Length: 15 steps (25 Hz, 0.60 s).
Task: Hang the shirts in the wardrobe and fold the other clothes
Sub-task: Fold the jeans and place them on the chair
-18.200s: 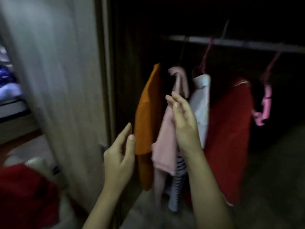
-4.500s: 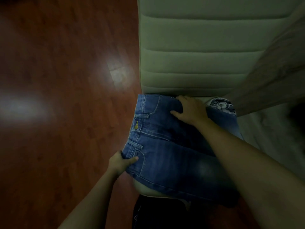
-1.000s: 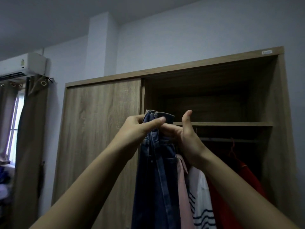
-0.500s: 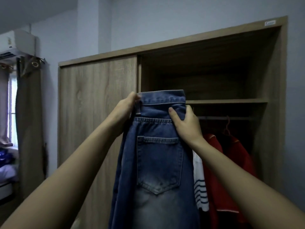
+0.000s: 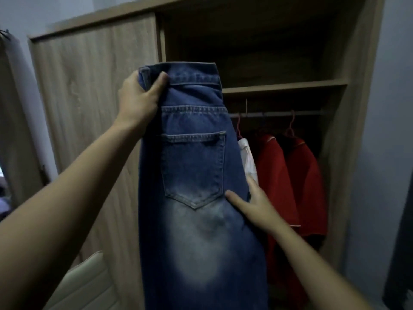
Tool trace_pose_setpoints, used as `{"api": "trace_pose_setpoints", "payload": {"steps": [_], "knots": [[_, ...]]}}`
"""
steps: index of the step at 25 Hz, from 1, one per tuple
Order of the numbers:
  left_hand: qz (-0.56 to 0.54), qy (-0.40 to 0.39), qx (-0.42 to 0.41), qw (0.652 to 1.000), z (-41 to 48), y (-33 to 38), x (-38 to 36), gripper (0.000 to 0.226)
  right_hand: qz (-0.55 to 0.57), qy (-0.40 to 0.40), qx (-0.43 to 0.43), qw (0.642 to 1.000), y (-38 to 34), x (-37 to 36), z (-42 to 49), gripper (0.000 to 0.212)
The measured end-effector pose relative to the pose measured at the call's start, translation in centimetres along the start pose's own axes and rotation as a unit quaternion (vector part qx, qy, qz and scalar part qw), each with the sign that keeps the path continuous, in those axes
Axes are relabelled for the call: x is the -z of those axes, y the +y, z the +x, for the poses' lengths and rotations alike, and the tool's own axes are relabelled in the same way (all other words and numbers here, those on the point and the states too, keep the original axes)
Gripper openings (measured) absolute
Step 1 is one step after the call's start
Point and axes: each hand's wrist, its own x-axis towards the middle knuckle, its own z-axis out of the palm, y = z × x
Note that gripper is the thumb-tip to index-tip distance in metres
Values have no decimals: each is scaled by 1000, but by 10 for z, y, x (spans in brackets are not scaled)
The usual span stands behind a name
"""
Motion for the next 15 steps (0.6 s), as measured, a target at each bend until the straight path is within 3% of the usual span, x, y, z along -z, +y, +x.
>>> {"api": "trace_pose_setpoints", "payload": {"steps": [2,4,8,11,13,15], "knots": [[-40,-10,2,999,3,-4,-2,20,20,65,-38,997,31,-3,-26,16],[-65,-20,2,998,0,-9,-5,18,32,95,-55,993,38,0,-31,18],[-104,-25,-33,994,-13,-10,-7,11,73,20,-46,996,19,-1,-17,44],[-97,-77,-24,992,-13,-8,5,12,74,17,-42,996,13,-5,-10,16],[-5,-81,2,997,8,-9,14,23,108,28,-26,993,3,-10,-9,12],[11,-100,104,990,34,-11,25,36,157,34,-10,987,-15,-17,-2,9]]}}
